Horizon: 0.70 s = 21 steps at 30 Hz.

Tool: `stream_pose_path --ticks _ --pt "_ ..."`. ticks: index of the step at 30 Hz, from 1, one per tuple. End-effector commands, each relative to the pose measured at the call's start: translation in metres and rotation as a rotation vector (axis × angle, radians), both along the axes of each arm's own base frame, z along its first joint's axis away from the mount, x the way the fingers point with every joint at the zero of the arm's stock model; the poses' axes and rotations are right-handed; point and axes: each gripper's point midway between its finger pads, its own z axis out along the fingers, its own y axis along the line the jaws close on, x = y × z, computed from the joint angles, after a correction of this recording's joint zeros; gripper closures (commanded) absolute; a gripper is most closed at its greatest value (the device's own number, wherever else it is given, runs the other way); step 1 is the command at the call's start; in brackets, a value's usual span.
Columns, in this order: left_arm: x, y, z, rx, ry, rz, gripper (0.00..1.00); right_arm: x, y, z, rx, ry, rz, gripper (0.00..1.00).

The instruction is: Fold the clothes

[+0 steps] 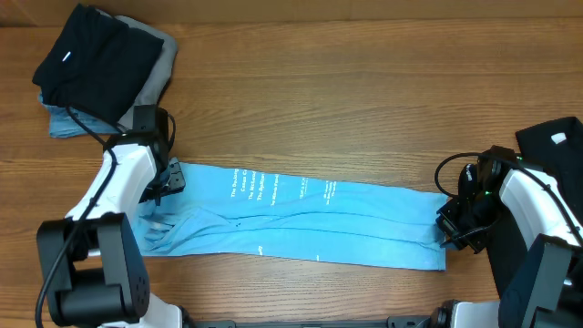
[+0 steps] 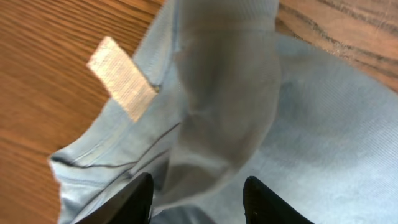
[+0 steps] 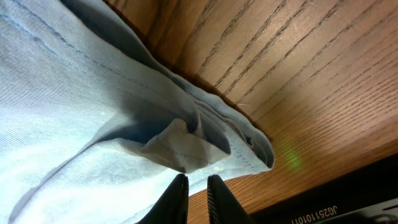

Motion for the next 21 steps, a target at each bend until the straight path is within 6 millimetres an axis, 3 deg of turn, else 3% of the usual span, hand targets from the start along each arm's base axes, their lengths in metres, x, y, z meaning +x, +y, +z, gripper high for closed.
stream_pose_path --ticks 1,6,8,15,18,21 --pt "-0.004 -0.002 -0.017 -0.022 0.052 -0.054 0.51 0.001 -0.002 0.002 -0.011 -0.022 0.001 0.85" --pt "0.001 -0.001 -0.012 -0.014 0.04 -0.054 0.89 0.001 -0.002 0.002 -0.011 -0.022 0.0 0.85" --pt "0.008 0.003 -0.001 0.004 0.026 -0.052 0.96 0.001 -0.002 0.002 -0.011 -0.022 0.001 0.85" --pt "0.039 0.019 0.043 0.092 -0.053 -0.039 0.96 0.002 -0.002 0.002 -0.012 -0.025 0.0 0.85" --pt "0.045 0.026 0.051 0.122 -0.077 -0.03 0.96 0.002 -0.002 0.002 -0.013 -0.027 0.0 0.85" --pt "0.045 0.03 0.051 0.131 -0.079 -0.025 0.87 0.003 -0.002 0.002 -0.014 -0.03 0.001 0.85"
